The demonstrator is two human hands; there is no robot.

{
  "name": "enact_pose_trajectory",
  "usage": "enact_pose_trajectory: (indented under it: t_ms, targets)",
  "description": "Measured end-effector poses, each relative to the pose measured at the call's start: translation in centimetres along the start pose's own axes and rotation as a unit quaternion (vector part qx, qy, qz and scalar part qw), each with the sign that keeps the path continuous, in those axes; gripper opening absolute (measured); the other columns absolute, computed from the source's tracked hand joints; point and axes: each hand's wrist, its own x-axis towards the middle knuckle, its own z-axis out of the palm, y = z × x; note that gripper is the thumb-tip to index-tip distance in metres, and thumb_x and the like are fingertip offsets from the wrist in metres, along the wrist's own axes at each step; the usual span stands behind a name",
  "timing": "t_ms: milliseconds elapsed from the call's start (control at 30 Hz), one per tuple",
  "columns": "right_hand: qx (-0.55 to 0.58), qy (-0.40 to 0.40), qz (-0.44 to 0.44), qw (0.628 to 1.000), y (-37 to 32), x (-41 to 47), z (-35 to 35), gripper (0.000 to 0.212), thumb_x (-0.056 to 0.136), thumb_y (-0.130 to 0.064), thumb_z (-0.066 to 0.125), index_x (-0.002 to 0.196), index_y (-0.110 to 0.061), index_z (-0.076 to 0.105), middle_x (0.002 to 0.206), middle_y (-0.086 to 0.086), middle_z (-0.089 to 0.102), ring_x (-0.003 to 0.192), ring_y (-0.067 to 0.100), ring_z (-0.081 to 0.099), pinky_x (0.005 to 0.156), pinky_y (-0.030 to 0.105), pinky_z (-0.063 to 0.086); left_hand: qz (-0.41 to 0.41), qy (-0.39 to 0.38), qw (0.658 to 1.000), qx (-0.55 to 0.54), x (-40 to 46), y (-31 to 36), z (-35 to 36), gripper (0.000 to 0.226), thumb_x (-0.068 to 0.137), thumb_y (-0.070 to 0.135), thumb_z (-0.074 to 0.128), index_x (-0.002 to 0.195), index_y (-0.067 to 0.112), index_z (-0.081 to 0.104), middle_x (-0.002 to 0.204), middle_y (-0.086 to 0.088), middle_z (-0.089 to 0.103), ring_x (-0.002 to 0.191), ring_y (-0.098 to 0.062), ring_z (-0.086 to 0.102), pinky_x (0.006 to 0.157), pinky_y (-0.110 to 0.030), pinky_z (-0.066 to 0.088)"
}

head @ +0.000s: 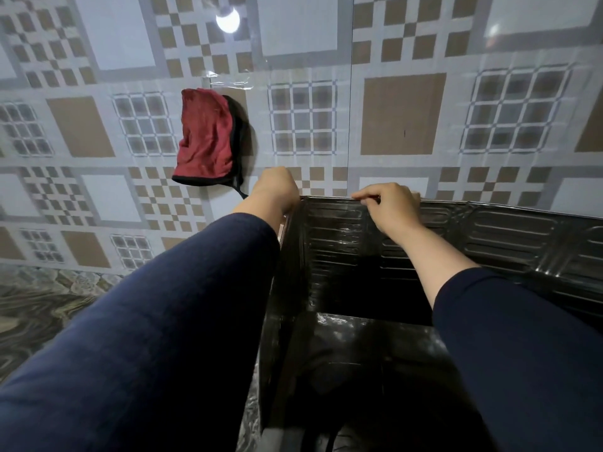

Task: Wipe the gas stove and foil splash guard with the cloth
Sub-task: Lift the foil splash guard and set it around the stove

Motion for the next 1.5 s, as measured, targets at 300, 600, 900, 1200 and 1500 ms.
enact_pose_trajectory:
  t_ms: [300, 600, 900, 1200, 1500]
  targets:
    - [-0.023, 0.024, -0.032, 0.999, 0.5, -0.8, 2.2, 0.025, 0.093, -0.016, 0.055, 0.102, -0.03, 0.073, 0.108, -0.005, 0.071, 0.107, 0.021, 0.058, 0.086, 0.031, 0.028, -0.005, -0.007, 0.994, -0.107, -2.3, -1.9, 1.0, 0.02, 0.086, 0.012, 0.063, 0.101, 0.008, 0.074, 0.098, -0.016, 0.072, 0.068, -0.028, 0.066, 0.07, -0.031, 0.056]
    - [-0.056, 0.074, -0.098, 0.991, 0.2, -1.0, 2.8, 0.022, 0.088, -0.006, 0.06, 0.1, -0.017, 0.074, 0.098, 0.002, 0.066, 0.097, 0.023, 0.054, 0.082, 0.031, 0.044, -0.002, -0.008, 0.991, -0.136, -2.2, -2.6, 1.0, 0.025, 0.087, 0.018, 0.064, 0.111, 0.012, 0.071, 0.106, -0.01, 0.07, 0.071, -0.018, 0.061, 0.058, -0.025, 0.05]
    - [-0.102, 0.064, -0.093, 0.988, -0.3, -1.3, 2.3, 0.022, 0.091, -0.013, 0.056, 0.105, -0.023, 0.071, 0.103, 0.0, 0.066, 0.104, 0.024, 0.052, 0.092, 0.041, 0.036, -0.015, -0.038, 0.989, -0.139, -2.7, -2.6, 0.7, 0.025, 0.092, 0.022, 0.055, 0.115, 0.019, 0.065, 0.11, -0.008, 0.065, 0.079, -0.023, 0.064, 0.044, -0.025, 0.048]
    - [-0.114, 0.051, -0.085, 0.988, -0.5, -1.3, 2.3, 0.022, 0.092, -0.016, 0.056, 0.107, -0.023, 0.07, 0.107, 0.0, 0.065, 0.107, 0.023, 0.05, 0.094, 0.042, 0.037, -0.015, -0.046, 0.993, -0.108, -2.7, -2.6, 0.6, 0.034, 0.087, 0.029, 0.062, 0.12, 0.021, 0.065, 0.127, -0.011, 0.063, 0.115, -0.025, 0.059, 0.098, -0.034, 0.045]
    - [-0.114, 0.041, -0.078, 0.99, -0.7, -1.4, 2.1, 0.022, 0.092, -0.017, 0.056, 0.108, -0.024, 0.07, 0.108, 0.001, 0.064, 0.107, 0.024, 0.05, 0.092, 0.042, 0.04, -0.014, -0.054, 0.994, -0.098, -2.6, -2.6, 0.6, 0.034, 0.087, 0.024, 0.064, 0.121, 0.023, 0.063, 0.124, -0.01, 0.064, 0.111, -0.025, 0.061, 0.096, -0.035, 0.048]
